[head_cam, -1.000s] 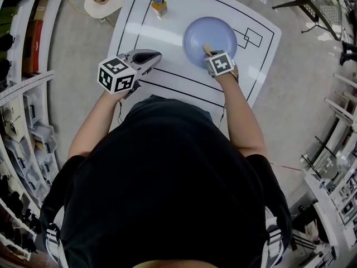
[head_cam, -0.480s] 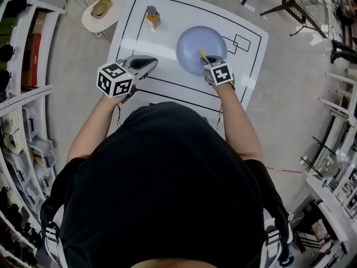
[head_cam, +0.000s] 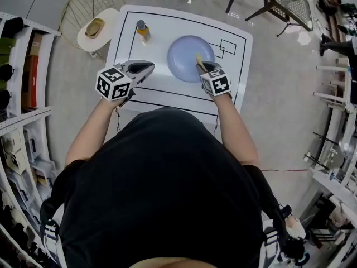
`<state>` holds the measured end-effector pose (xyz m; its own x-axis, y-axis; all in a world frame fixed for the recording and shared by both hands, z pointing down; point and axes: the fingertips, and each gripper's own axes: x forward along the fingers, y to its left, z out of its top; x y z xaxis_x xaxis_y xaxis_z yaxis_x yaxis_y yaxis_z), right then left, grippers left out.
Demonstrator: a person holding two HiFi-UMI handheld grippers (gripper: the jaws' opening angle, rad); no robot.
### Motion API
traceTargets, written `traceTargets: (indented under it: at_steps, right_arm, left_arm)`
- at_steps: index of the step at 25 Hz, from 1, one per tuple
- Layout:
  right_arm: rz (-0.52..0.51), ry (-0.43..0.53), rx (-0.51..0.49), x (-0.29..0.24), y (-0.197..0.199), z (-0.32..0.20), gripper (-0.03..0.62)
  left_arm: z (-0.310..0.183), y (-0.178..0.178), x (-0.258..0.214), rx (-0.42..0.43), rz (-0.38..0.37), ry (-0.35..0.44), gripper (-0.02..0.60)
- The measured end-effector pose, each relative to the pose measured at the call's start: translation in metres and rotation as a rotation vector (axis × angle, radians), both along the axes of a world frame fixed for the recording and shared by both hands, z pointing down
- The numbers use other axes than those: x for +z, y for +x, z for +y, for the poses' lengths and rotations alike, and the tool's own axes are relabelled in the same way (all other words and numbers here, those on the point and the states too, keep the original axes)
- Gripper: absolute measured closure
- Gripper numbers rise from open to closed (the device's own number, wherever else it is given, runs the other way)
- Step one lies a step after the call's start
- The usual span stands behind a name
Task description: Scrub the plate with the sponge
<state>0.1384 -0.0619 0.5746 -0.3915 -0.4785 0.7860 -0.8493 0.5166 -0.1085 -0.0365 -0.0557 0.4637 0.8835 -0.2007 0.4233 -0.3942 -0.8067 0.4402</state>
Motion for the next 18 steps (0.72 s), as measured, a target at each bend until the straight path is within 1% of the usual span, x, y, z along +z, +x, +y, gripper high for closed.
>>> traceTargets:
  at_steps: [4, 11, 14, 18]
  right_arm:
    - [-0.019, 0.054, 0.039, -0.026, 0.011, 0.004, 0.557]
    - [-0.011, 0.161, 0.120, -0.068, 0.036, 0.010, 0.557]
    - [-0.015, 0.208, 0.157, -0.085, 0.045, 0.013, 0.557]
    - [-0.040, 0.271, 0.190, -0.108, 0.050, 0.018, 0.557]
  left_arm:
    - [0.002, 0.013, -0.004, 0.038, 0.002, 0.007, 0.574]
    - [0.006, 0.033, -0.014, 0.095, 0.009, 0.027, 0.574]
    - [0.005, 0.037, -0.018, 0.109, 0.010, 0.043, 0.574]
    - [0.004, 0.035, -0.026, 0.107, 0.016, 0.058, 0.574]
